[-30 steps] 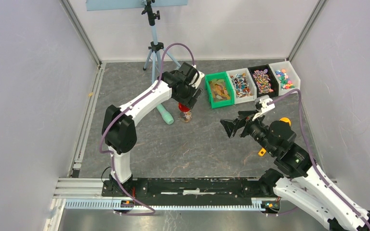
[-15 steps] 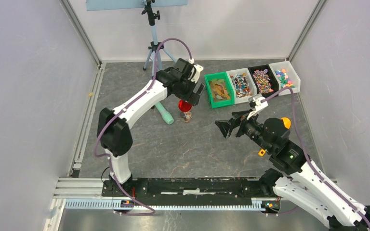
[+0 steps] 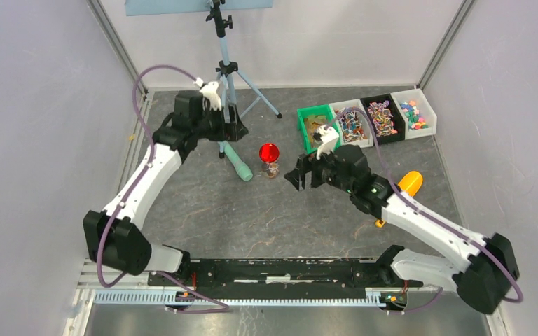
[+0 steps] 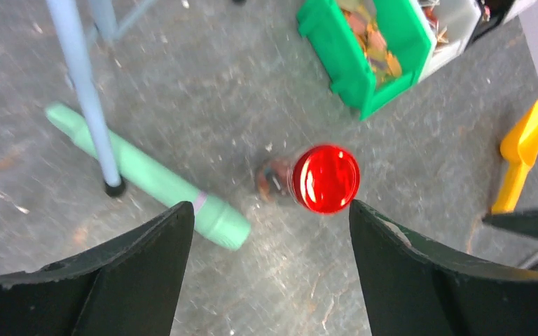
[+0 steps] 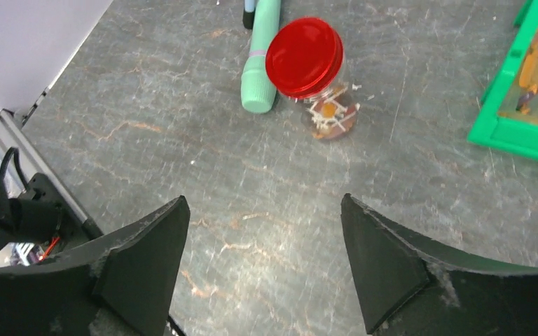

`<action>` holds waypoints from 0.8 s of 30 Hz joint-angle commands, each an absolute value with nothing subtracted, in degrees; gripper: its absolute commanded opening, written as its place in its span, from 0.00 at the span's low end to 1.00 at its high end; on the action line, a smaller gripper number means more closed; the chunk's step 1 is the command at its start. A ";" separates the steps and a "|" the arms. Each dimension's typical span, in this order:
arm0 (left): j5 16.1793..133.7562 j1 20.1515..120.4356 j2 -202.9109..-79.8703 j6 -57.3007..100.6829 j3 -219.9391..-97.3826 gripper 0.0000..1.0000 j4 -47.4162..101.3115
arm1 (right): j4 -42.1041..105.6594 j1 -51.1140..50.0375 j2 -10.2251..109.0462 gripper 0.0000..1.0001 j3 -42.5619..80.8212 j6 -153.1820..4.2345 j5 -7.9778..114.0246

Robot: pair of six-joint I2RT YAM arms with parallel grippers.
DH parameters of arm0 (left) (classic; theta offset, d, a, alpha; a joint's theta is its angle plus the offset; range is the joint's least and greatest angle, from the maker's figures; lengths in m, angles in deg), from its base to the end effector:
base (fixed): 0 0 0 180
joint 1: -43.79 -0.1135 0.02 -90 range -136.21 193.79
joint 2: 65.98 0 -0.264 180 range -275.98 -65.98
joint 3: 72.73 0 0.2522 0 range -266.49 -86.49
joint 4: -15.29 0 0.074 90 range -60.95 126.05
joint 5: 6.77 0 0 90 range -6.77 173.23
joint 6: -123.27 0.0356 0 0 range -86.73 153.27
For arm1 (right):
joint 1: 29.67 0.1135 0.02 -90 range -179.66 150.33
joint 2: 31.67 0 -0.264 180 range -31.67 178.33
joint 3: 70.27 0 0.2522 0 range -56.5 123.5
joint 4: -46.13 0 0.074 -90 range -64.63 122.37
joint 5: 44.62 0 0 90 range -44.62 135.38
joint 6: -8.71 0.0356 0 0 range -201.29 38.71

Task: Pack the candies
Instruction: Close the bottle lid on the packing bottle.

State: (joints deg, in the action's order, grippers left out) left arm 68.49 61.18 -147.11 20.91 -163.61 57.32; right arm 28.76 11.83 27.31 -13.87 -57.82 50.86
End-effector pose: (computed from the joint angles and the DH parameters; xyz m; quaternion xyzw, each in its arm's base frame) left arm 0.3022 -0.1041 0.3591 0.1000 0.8650 -0.2315 0.4338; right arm 0.1766 0.1608 0.2911 -0.1553 0.8036 0.3409 0.4626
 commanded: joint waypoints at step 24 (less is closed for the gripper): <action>52.99 61.28 -153.70 9.55 -146.74 0.63 32.70 | 40.02 5.01 59.37 0.32 7.42 -64.10 57.10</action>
